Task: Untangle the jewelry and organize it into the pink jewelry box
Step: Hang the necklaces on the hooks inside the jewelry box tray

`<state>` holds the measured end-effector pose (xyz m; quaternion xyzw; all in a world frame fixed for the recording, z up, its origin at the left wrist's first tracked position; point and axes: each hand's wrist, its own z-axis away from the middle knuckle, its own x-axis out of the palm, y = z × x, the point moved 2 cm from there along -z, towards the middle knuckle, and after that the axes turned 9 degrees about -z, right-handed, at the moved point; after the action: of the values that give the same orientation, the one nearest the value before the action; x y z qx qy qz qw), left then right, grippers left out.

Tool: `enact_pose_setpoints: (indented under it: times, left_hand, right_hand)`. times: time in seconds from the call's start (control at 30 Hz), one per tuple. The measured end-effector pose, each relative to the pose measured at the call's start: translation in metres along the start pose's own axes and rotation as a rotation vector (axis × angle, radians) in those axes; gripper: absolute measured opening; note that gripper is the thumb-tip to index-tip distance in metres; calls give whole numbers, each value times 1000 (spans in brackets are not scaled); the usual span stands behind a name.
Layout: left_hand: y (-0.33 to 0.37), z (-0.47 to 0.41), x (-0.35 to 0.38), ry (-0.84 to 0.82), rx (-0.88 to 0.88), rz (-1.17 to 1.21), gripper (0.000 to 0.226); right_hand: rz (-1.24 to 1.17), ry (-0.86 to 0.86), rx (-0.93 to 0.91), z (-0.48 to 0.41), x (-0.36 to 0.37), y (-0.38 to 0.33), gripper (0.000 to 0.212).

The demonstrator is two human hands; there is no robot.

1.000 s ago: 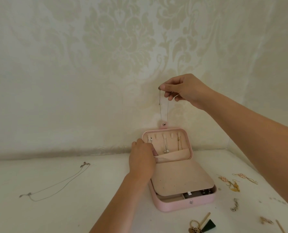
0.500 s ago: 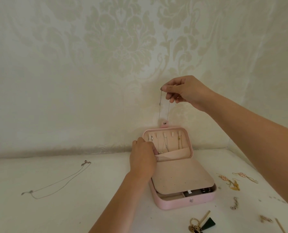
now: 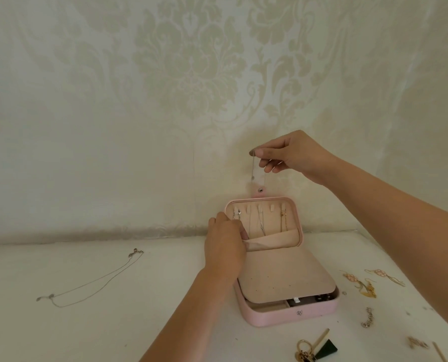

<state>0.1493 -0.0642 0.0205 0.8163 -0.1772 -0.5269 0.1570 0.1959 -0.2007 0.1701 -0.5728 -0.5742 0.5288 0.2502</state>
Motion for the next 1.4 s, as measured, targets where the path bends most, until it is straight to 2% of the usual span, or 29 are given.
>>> enact_pose_setpoints:
  times: [0.13, 0.23, 0.33, 0.53, 0.8, 0.93, 1.17, 1.4]
  left_hand:
    - [0, 0, -1, -18, -5, 13, 18]
    - [1, 1, -1, 4, -7, -13, 11]
    - [1, 1, 0, 21, -14, -13, 12]
    - [1, 1, 0, 13, -9, -29, 15]
    - [0, -1, 1, 16, -17, -33, 16]
    - [-1, -1, 2, 12, -9, -23, 16]
    - [-2, -1, 3, 11, -16, -7, 16]
    - [-2, -1, 4, 5, -11, -8, 16]
  right_hand:
    - [30, 19, 14, 2, 2, 10, 11]
    - [76, 45, 34, 4, 6, 22, 10]
    - [84, 75, 42, 9, 15, 38, 11]
    - [127, 164, -2, 15, 26, 66, 8]
    - [181, 148, -39, 16, 40, 82, 7]
    - [262, 191, -45, 13, 42, 91, 6]
    - [332, 361, 112, 9, 43, 101, 12]
    - [358, 376, 213, 7, 44, 101, 28]
